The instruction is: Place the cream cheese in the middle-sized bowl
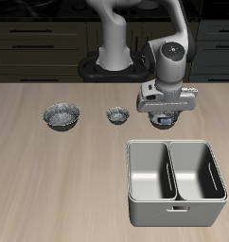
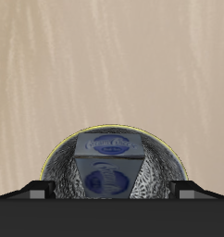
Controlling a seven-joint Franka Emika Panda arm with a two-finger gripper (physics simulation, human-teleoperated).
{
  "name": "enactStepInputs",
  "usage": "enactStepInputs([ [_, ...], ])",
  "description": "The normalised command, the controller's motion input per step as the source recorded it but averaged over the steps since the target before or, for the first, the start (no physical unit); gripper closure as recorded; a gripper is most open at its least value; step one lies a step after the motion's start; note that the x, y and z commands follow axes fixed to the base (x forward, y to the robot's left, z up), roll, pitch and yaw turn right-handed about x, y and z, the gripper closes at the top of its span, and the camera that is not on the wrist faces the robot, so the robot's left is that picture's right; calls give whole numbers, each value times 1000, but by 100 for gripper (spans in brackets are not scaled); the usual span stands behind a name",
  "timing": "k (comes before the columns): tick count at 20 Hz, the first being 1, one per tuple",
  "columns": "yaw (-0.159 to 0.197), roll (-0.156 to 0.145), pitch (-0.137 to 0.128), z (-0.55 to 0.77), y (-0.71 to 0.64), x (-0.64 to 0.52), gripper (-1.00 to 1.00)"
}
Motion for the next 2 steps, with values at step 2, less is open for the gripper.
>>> enactStepInputs([
  [2,3,0,-11,66,18,9,-100],
])
